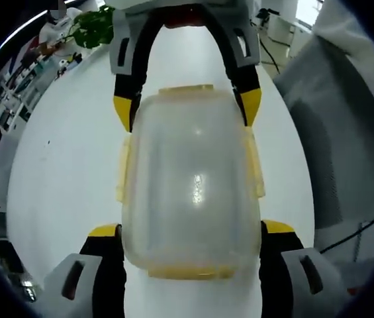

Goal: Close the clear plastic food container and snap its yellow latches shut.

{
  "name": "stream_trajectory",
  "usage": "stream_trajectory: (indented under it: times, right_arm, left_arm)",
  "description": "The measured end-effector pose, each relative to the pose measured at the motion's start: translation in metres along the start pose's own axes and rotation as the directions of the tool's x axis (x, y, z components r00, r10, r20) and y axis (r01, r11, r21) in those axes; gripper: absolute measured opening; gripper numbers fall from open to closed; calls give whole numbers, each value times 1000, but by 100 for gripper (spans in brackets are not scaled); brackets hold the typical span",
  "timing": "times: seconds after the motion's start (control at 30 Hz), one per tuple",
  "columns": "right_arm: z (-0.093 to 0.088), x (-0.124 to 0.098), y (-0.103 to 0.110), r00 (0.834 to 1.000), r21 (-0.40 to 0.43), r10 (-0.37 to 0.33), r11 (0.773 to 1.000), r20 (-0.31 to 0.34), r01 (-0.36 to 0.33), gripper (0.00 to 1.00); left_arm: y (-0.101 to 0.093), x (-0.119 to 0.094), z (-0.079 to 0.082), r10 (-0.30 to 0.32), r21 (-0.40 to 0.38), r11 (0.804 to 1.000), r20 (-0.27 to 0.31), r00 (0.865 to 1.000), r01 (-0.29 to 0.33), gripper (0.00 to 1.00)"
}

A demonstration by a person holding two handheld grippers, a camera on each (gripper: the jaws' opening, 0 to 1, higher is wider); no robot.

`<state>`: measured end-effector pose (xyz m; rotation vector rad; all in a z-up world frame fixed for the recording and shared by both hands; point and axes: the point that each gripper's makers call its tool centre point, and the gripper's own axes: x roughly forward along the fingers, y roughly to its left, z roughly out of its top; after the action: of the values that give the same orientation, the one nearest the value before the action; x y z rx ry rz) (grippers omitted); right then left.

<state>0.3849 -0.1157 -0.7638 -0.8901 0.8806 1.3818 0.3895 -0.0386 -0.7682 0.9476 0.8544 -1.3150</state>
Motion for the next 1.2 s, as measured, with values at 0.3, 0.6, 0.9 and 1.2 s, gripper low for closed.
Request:
stream_trajectory:
  times: [0.3,0.6,0.9,1.2]
  right_arm:
    - [23,11,1,1000,-14,8,1000,-17,-8,78]
    - [25,11,-23,1000,12,-1,1000,-20,2,78]
    - [23,10,-62,1000,20,-8,1000,-24,8,78]
    - [16,7,-93,999,16,-4,1000,-42,5,78]
  left_arm:
    - [-2,-11,-24,1,-8,1000,17,1000,-1,83]
    - [24,-10,-26,-14,16,1000,4,1000,14,82]
    - [64,-5,-25,-25,25,999,-3,1000,26,83]
    - [95,0,-19,-33,18,999,-1,999,33,83]
